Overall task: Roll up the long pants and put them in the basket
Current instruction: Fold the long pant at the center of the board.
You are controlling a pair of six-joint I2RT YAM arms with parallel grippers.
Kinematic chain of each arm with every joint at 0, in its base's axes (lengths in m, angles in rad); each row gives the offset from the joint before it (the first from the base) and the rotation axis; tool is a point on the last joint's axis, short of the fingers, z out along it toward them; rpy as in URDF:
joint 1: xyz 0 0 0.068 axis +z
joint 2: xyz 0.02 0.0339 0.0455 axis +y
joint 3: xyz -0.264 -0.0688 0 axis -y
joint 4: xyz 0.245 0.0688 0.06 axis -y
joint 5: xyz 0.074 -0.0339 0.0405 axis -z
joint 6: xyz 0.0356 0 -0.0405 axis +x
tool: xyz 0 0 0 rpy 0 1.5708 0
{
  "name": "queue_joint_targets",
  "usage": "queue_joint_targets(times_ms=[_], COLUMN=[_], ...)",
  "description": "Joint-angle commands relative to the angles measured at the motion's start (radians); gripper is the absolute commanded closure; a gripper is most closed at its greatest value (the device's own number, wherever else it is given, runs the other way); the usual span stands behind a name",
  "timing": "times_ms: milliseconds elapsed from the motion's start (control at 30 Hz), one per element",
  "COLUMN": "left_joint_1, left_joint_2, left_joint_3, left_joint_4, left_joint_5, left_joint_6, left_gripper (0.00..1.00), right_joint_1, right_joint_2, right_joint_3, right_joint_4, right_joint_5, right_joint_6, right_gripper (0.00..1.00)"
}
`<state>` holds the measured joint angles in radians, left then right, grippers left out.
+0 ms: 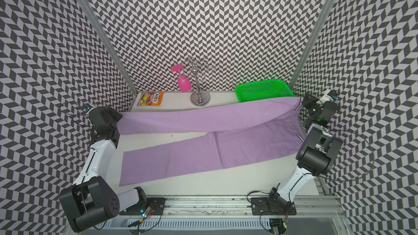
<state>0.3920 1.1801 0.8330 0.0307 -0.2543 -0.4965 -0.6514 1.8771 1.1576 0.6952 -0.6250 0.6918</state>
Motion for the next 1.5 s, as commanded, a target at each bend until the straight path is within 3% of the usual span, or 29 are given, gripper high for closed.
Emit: queue_joint_targets(times_ms=[0,100,533,933,967,1000,1033,1067,1100,1133,1167,1267,1367,1400,1467], left_joint_1=[0.016,0.015,0.024,0.027,0.027,0.027,0.027,0.027,0.027,0.027,0.027,0.027,0.027,0.027,0.022], left_joint_2=[-0.073,-0.141,-0.327,-0.547,-0.569,-0.586,-0.596,-0.603,-0.61,-0.614,-0.616,-0.609,-0.603,-0.6,-0.571], left_joint_3=[-0.098,-0.182,-0.294,-0.386,-0.393,-0.397,-0.395,-0.388,-0.378,-0.367,-0.353,-0.306,-0.267,-0.259,-0.257], left_joint_4=[0.036,0.067,-0.017,-0.208,-0.226,-0.251,-0.278,-0.315,-0.337,-0.343,-0.341,-0.35,-0.316,-0.274,-0.091], left_joint_5=[-0.124,-0.145,-0.298,-0.384,-0.383,-0.389,-0.397,-0.398,-0.39,-0.377,-0.366,-0.374,-0.385,-0.361,-0.197], left_joint_6=[-0.033,-0.076,-0.174,-0.406,-0.426,-0.454,-0.483,-0.515,-0.545,-0.552,-0.551,-0.551,-0.51,-0.47,-0.304], left_gripper=[1.0,1.0,1.0,1.0,0.89,0.67,0.57,0.42,0.21,0.08,0.01,0.0,0.09,0.1,0.1], right_joint_1=[-0.063,-0.097,-0.199,-0.314,-0.318,-0.321,-0.323,-0.324,-0.327,-0.33,-0.334,-0.344,-0.346,-0.344,-0.307], right_joint_2=[-0.028,-0.022,-0.06,-0.223,-0.235,-0.244,-0.253,-0.267,-0.284,-0.302,-0.326,-0.399,-0.434,-0.434,-0.432], right_joint_3=[-0.071,-0.088,-0.201,-0.358,-0.361,-0.359,-0.358,-0.361,-0.369,-0.381,-0.393,-0.411,-0.376,-0.362,-0.345], right_joint_4=[0.076,0.068,0.093,0.112,0.098,0.065,0.038,0.012,-0.008,-0.01,-0.02,-0.057,-0.101,-0.105,-0.087], right_joint_5=[0.031,0.019,0.021,0.095,0.102,0.113,0.121,0.136,0.153,0.171,0.196,0.261,0.248,0.215,0.143], right_joint_6=[0.031,0.04,0.088,0.171,0.175,0.175,0.174,0.175,0.183,0.188,0.192,0.192,0.169,0.171,0.193], right_gripper=[1.0,1.0,1.0,0.94,0.82,0.69,0.6,0.55,0.48,0.43,0.4,0.34,0.3,0.3,0.3])
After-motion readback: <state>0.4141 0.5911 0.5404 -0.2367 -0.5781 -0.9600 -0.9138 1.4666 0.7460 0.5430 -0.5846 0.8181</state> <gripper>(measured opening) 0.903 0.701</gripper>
